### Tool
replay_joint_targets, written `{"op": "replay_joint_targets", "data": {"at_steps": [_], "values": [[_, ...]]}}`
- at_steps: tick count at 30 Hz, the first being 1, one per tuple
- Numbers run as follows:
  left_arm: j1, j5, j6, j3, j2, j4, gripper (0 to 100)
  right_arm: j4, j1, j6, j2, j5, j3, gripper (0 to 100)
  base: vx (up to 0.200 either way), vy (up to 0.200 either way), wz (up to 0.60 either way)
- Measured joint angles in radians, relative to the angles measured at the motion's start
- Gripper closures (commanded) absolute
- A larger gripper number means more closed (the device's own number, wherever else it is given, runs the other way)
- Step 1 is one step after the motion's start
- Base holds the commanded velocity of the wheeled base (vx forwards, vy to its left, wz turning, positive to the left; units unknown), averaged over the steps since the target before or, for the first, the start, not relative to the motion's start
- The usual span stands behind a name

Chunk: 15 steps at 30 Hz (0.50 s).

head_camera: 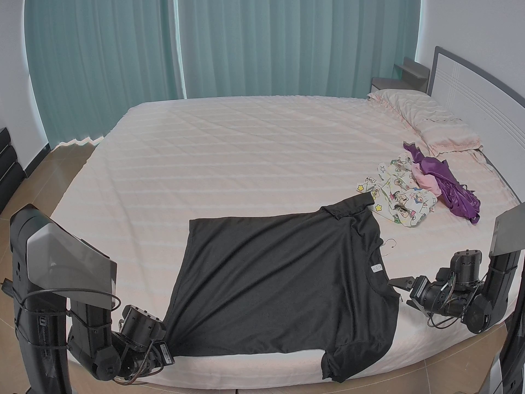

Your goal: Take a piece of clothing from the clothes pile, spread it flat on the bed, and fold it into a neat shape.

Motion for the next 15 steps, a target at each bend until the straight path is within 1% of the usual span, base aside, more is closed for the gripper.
{"op": "replay_joint_targets", "data": {"at_steps": [8,15], "values": [[-0.009,-0.060,-0.002,0.008,-0.053,-0.001,0,-0.001,0.001,0.000,-0.001,0.001,0.006,0,0.000,0.000,0.00],[-0.007,-0.102,-0.005,0.014,-0.186,0.009,0,-0.016,0.006,0.000,-0.010,0.003,0.019,0,0.000,0.000,0.00]]}}
